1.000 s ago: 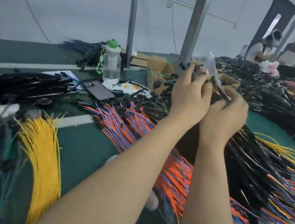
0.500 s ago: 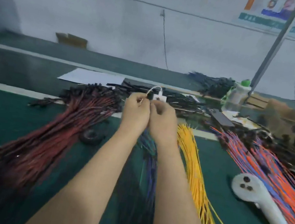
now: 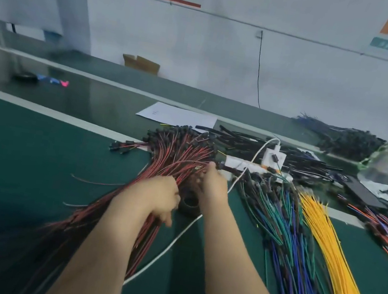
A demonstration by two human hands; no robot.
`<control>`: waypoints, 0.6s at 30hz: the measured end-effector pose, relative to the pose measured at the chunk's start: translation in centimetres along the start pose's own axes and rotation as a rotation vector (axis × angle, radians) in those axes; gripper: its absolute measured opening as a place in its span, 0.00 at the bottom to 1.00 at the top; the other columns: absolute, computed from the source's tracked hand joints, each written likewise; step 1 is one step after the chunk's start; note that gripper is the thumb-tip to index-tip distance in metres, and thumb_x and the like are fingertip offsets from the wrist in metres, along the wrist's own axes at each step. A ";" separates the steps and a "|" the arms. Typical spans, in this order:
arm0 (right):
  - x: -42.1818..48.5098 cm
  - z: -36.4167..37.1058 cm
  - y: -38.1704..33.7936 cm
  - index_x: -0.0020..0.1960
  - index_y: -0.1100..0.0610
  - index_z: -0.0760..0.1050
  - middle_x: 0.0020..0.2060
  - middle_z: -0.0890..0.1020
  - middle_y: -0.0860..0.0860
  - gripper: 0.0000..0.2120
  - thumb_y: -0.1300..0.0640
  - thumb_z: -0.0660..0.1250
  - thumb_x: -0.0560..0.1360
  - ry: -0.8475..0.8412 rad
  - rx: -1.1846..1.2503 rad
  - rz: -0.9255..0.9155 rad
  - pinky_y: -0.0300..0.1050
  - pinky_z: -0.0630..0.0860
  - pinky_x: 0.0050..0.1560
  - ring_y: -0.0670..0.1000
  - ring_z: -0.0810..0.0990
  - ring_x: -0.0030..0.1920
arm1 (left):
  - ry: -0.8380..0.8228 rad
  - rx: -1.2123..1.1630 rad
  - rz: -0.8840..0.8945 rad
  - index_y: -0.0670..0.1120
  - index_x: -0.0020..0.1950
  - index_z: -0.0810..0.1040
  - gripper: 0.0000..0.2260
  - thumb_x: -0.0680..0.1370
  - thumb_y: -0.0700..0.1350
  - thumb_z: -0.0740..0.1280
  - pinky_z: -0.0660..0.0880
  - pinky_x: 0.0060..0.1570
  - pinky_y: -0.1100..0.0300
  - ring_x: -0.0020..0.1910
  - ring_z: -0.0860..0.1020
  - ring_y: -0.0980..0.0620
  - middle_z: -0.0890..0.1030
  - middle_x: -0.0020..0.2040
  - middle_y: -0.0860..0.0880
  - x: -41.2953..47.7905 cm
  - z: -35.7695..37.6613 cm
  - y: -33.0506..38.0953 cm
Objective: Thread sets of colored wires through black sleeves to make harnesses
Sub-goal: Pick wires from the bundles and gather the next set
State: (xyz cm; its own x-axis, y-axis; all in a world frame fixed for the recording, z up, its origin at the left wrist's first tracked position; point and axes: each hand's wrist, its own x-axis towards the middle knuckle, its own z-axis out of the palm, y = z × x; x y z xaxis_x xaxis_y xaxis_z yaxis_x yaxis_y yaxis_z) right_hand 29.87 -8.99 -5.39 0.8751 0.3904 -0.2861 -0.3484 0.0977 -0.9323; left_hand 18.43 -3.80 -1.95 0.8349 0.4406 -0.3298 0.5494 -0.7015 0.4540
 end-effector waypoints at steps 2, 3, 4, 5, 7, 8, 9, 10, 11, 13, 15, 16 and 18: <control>1.0 -0.4 -0.3 0.61 0.64 0.68 0.52 0.76 0.60 0.17 0.51 0.55 0.83 -0.056 0.380 0.173 0.47 0.76 0.44 0.57 0.79 0.47 | -0.177 -0.006 0.032 0.35 0.58 0.74 0.14 0.83 0.45 0.56 0.69 0.23 0.70 0.29 0.76 0.53 0.83 0.51 0.39 -0.5 0.0 0.3; 1.2 -0.5 -0.4 0.64 0.67 0.67 0.57 0.76 0.62 0.17 0.54 0.56 0.83 -0.078 0.430 0.191 0.46 0.77 0.44 0.57 0.79 0.49 | -0.201 -0.016 0.039 0.36 0.57 0.73 0.15 0.83 0.47 0.55 0.66 0.20 0.70 0.27 0.76 0.55 0.83 0.51 0.40 -0.8 0.0 0.4; 1.2 -0.4 -0.5 0.66 0.69 0.66 0.59 0.76 0.64 0.16 0.61 0.56 0.83 -0.076 0.369 0.165 0.43 0.77 0.41 0.55 0.81 0.45 | -0.202 -0.025 0.039 0.38 0.55 0.73 0.16 0.83 0.49 0.55 0.67 0.21 0.70 0.28 0.77 0.55 0.83 0.51 0.41 -1.2 -0.2 0.5; 1.0 -0.2 -0.6 0.67 0.69 0.66 0.55 0.79 0.63 0.15 0.67 0.56 0.81 -0.052 0.273 0.105 0.38 0.76 0.35 0.50 0.80 0.38 | -0.184 -0.036 0.034 0.39 0.54 0.73 0.17 0.83 0.52 0.55 0.69 0.24 0.69 0.31 0.80 0.53 0.83 0.50 0.42 -1.6 -0.5 0.6; 0.5 -0.2 -1.2 0.65 0.66 0.68 0.46 0.82 0.57 0.16 0.72 0.55 0.78 0.024 0.108 -0.068 0.35 0.72 0.28 0.45 0.74 0.27 | -0.036 0.003 0.039 0.44 0.50 0.77 0.18 0.81 0.56 0.56 0.71 0.31 0.65 0.35 0.81 0.51 0.83 0.45 0.46 -2.2 -1.5 0.7; 0.3 -0.5 -1.9 0.63 0.63 0.69 0.44 0.83 0.55 0.15 0.71 0.56 0.79 0.051 0.039 -0.177 0.35 0.71 0.28 0.44 0.73 0.26 | 0.104 0.044 0.053 0.46 0.47 0.78 0.17 0.81 0.57 0.56 0.72 0.35 0.63 0.36 0.80 0.51 0.82 0.42 0.49 -2.3 -2.2 0.7; -0.1 -1.0 -3.0 0.61 0.61 0.70 0.44 0.83 0.52 0.13 0.70 0.57 0.79 0.062 -0.010 -0.289 0.36 0.71 0.29 0.43 0.73 0.25 | 0.274 0.050 0.073 0.48 0.46 0.78 0.16 0.81 0.57 0.56 0.72 0.40 0.61 0.38 0.78 0.51 0.81 0.42 0.51 -2.1 -2.7 0.8; -0.7 -1.5 -4.2 0.60 0.59 0.69 0.44 0.84 0.51 0.11 0.69 0.57 0.79 0.057 -0.026 -0.390 0.36 0.71 0.30 0.42 0.73 0.24 | 0.442 0.016 0.100 0.49 0.49 0.78 0.15 0.81 0.55 0.56 0.72 0.46 0.59 0.43 0.77 0.50 0.80 0.45 0.51 -1.7 -3.3 1.1; -1.4 -2.2 -5.5 0.59 0.58 0.68 0.43 0.84 0.50 0.11 0.68 0.57 0.79 0.042 -0.019 -0.477 0.37 0.71 0.30 0.42 0.73 0.24 | 0.587 -0.037 0.128 0.48 0.54 0.78 0.14 0.81 0.53 0.55 0.73 0.52 0.55 0.50 0.77 0.47 0.80 0.51 0.49 -1.1 -3.7 1.5; -3.1 -3.3 -8.1 0.59 0.57 0.67 0.43 0.84 0.49 0.12 0.68 0.56 0.79 -0.008 0.002 -0.608 0.34 0.71 0.29 0.42 0.74 0.25 | 0.718 -0.101 0.156 0.47 0.67 0.71 0.17 0.82 0.51 0.53 0.66 0.66 0.46 0.66 0.69 0.42 0.72 0.67 0.44 0.9 -4.2 2.8; -4.7 -4.0 -10.1 0.59 0.58 0.70 0.43 0.84 0.49 0.12 0.68 0.56 0.79 -0.080 -0.019 -0.686 0.32 0.73 0.32 0.41 0.76 0.29 | 0.650 -0.134 0.185 0.44 0.73 0.63 0.21 0.83 0.52 0.51 0.59 0.71 0.46 0.72 0.62 0.43 0.66 0.73 0.43 2.8 -4.0 5.0; -5.3 -4.4 -10.7 0.58 0.57 0.72 0.43 0.84 0.48 0.12 0.68 0.56 0.79 -0.102 -0.023 -0.712 0.32 0.74 0.35 0.41 0.78 0.32 | 0.574 -0.207 0.234 0.43 0.72 0.65 0.22 0.83 0.53 0.50 0.62 0.69 0.48 0.70 0.66 0.44 0.71 0.69 0.42 3.3 -3.7 6.4; -6.0 -5.2 -11.5 0.57 0.57 0.74 0.43 0.83 0.47 0.13 0.68 0.56 0.80 -0.078 -0.007 -0.751 0.32 0.75 0.42 0.41 0.80 0.42 | 0.369 -0.512 0.389 0.41 0.62 0.72 0.20 0.83 0.52 0.49 0.73 0.56 0.53 0.54 0.79 0.47 0.82 0.48 0.45 3.2 -2.9 9.3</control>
State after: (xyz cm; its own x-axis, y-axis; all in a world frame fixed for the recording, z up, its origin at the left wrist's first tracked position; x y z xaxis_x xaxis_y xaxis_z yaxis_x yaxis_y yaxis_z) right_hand 30.37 -17.24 5.88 0.8501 0.2851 0.4428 0.3346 0.3569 -0.8722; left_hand 26.34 -7.29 3.58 0.8789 0.4365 0.1923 0.0824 -0.5359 0.8403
